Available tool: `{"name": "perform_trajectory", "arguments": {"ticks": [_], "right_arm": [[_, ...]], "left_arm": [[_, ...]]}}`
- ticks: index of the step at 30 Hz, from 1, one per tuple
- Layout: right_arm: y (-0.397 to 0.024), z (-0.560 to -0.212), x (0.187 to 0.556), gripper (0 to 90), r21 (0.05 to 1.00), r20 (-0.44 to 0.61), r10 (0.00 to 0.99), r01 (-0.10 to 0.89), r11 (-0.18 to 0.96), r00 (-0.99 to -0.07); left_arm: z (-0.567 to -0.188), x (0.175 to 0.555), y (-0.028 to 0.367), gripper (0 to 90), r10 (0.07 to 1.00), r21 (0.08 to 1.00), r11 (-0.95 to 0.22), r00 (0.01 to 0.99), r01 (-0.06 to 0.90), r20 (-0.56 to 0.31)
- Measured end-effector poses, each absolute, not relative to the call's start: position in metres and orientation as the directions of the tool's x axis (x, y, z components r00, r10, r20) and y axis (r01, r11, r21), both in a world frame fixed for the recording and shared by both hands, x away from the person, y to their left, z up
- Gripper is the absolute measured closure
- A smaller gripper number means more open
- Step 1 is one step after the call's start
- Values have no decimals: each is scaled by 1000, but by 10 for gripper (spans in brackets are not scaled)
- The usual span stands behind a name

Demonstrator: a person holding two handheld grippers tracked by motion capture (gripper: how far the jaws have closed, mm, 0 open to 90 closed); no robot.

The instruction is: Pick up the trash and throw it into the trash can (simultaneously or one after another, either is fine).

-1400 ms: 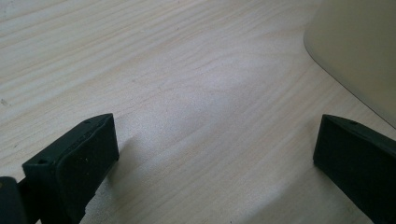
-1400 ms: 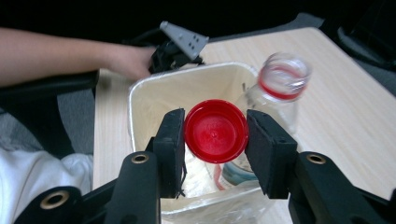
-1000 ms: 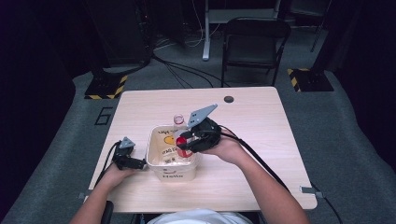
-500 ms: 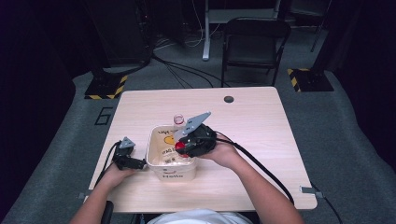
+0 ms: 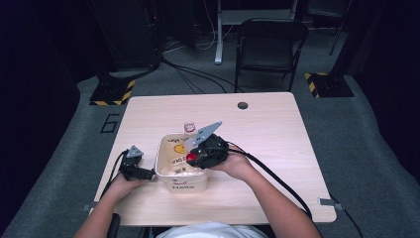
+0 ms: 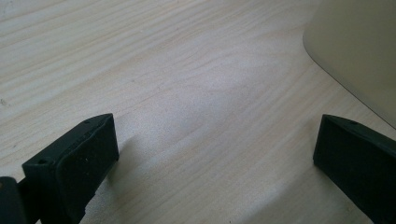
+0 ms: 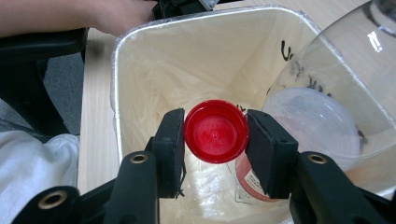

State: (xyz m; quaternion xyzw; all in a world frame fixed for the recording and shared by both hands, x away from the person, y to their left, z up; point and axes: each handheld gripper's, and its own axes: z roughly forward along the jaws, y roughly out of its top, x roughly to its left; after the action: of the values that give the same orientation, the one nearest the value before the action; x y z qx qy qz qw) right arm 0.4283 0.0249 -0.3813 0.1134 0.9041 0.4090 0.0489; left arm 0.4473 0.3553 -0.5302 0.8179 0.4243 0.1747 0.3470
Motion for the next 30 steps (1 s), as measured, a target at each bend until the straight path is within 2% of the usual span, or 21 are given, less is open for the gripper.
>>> {"name": "perform_trajectory", "arguments": {"ticks": [9, 21, 30], "right_arm": [[23, -382, 429, 546, 753, 9, 251, 171, 635, -968], [3, -363, 424, 478, 782, 1, 252, 158, 603, -968], [-12, -347, 424, 453, 802, -48, 281, 130, 582, -958]], "left_arm": [[-530, 447, 355, 0, 815, 716, -399, 579, 573, -9], [-531, 446, 355, 0, 817, 721, -392, 577, 571, -12], [-530, 438, 359, 0, 809, 711, -407, 588, 573, -11]]}}
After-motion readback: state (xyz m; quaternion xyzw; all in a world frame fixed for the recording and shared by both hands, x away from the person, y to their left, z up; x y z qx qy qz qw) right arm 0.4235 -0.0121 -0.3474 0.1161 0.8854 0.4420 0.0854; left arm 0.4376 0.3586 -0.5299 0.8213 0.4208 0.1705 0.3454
